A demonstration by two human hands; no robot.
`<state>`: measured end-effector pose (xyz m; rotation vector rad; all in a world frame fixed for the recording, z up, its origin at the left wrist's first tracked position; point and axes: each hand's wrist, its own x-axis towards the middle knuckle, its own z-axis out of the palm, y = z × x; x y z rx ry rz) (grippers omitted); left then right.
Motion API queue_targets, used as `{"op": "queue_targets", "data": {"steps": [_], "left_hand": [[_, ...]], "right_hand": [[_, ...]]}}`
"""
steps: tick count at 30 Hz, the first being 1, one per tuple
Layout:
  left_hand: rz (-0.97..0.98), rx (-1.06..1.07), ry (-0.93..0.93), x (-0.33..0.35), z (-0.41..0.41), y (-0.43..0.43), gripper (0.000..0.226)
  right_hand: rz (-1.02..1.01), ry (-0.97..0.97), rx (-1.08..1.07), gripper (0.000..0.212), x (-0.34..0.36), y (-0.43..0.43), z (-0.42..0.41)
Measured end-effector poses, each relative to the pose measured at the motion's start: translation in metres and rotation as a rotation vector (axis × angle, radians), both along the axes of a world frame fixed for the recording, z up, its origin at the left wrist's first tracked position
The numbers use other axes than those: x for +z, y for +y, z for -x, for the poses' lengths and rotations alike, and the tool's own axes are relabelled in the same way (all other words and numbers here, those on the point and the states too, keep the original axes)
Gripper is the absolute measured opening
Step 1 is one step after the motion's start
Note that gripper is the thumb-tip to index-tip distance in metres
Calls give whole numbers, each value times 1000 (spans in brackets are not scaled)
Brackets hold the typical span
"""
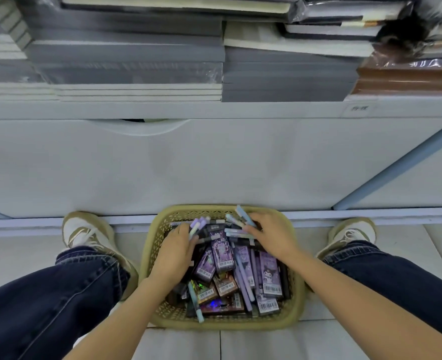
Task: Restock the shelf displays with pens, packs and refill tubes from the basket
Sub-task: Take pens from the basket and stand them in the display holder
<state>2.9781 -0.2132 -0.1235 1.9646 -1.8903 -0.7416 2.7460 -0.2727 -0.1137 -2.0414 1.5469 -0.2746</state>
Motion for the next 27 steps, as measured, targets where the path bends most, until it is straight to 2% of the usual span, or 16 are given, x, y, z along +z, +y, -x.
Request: {"op": "queue_targets", "data": {"steps": [3, 5, 7, 10, 14, 19, 22, 24, 27], "left_hand": [[-11, 101, 216, 17, 10, 0, 12], [-81, 222, 505, 32, 21, -1, 13], [-192, 351, 808, 44, 34, 1, 22], [-276, 381, 1015, 60, 48, 9, 27], [-258, 281, 977, 79, 52, 20, 23], [-179, 258, 945, 101, 40, 25, 19], [-176, 242, 931, 118, 32, 32, 31], [-202, 263, 922, 129, 27, 37, 28], [-174, 266, 950, 146, 21, 42, 44]], "right_hand": [[-191, -298, -180, 11, 17, -1, -4], [-333, -496, -260, 12, 27, 2, -9], [-429, -624, -282, 17, 36, 9, -16], [-551, -855, -293, 21, 45, 20, -28], [-578, -939, -294, 29, 60, 29, -37], [-509, -979, -294, 28, 91, 38, -40], [-405, -1114, -389, 34, 116, 35, -40], [-320, -1181, -405, 27, 134, 33, -39], [-236, -1228, -343, 18, 160, 36, -38]]}}
